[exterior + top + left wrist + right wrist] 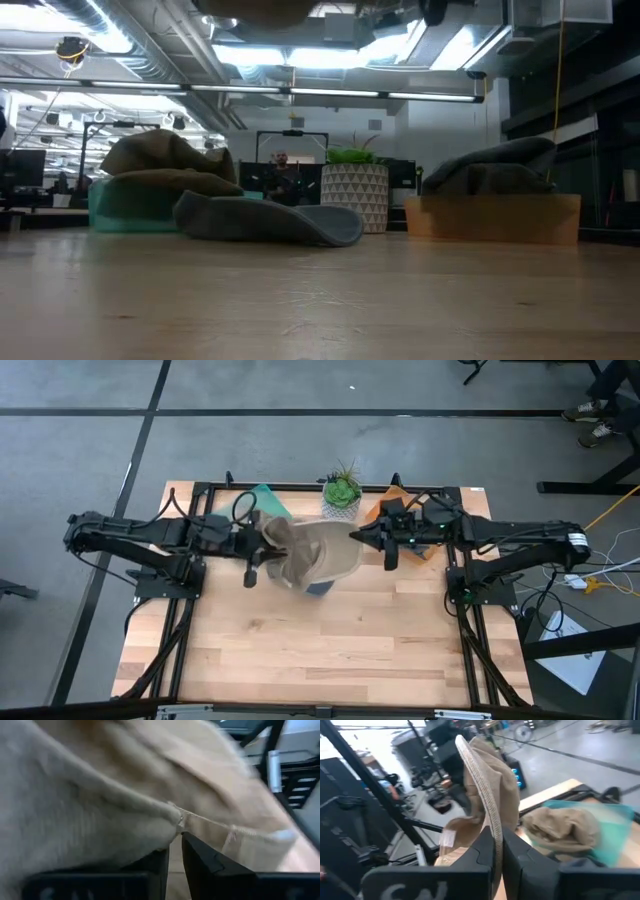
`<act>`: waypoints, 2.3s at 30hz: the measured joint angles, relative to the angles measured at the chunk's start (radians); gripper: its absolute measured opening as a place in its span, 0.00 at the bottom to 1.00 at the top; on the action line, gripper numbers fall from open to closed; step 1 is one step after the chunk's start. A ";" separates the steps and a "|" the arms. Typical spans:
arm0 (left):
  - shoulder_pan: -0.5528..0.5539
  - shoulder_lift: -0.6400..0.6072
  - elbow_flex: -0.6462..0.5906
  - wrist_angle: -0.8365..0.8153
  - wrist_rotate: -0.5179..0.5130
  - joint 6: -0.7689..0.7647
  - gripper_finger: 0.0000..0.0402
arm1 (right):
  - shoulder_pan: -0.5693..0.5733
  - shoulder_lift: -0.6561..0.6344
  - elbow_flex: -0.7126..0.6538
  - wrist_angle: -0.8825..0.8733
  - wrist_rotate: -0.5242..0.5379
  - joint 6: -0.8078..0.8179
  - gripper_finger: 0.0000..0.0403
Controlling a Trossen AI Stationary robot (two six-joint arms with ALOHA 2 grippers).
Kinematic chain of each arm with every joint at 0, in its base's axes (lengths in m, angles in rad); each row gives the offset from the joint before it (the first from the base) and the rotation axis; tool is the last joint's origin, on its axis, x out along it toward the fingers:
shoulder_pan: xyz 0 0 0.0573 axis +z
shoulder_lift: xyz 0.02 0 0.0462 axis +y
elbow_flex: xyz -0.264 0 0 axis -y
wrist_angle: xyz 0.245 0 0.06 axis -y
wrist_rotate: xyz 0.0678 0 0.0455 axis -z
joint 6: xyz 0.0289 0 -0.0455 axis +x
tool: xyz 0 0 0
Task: Pick & Place hat
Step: Put the brown cap into the green bin
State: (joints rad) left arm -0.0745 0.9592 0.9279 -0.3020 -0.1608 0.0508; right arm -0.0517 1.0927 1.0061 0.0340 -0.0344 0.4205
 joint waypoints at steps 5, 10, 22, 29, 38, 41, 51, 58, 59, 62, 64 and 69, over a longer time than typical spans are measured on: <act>0.071 0.016 0.000 0.024 -0.116 0.008 0.08 | 0.001 0.056 0.000 0.072 -0.063 0.037 0.03; 0.119 0.038 -0.001 0.126 -0.042 0.014 0.07 | 0.003 0.088 0.000 0.078 -0.028 0.047 0.03; 0.099 0.057 -0.001 0.134 -0.025 -0.013 0.07 | 0.003 0.091 0.000 0.125 0.172 0.097 0.03; 0.117 0.121 -0.001 0.267 -0.077 -0.011 0.05 | 0.002 0.125 0.000 0.140 0.173 0.146 0.03; 0.123 0.196 -0.001 0.291 -0.084 -0.038 0.05 | 0.002 0.164 0.000 0.174 0.173 0.151 0.03; 0.123 0.185 -0.001 0.289 -0.084 -0.050 0.05 | 0.002 0.162 0.000 0.176 0.173 0.147 0.03; 0.123 0.105 -0.001 0.237 -0.106 -0.097 0.16 | 0.002 0.156 0.000 0.175 0.173 0.125 0.03; 0.123 0.087 0.000 0.222 -0.018 -0.199 0.34 | 0.002 0.156 0.000 0.158 0.173 0.119 0.04; 0.123 0.083 0.003 0.221 0.005 -0.212 0.36 | 0.002 0.156 0.000 0.155 0.173 0.114 0.04; 0.123 0.072 0.017 0.211 0.014 -0.265 0.39 | 0.002 0.156 0.000 0.155 0.173 0.100 0.04; 0.124 0.070 0.034 0.192 -0.003 -0.306 0.40 | 0.000 0.156 0.000 0.156 0.174 0.099 0.04; 0.172 0.094 0.078 0.127 -0.070 -0.434 0.38 | -0.015 0.156 0.000 0.191 0.174 0.124 0.04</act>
State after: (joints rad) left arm 0.0972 1.0535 1.0062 -0.1754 -0.2310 -0.3829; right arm -0.0670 1.2491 1.0058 0.2247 0.1397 0.5443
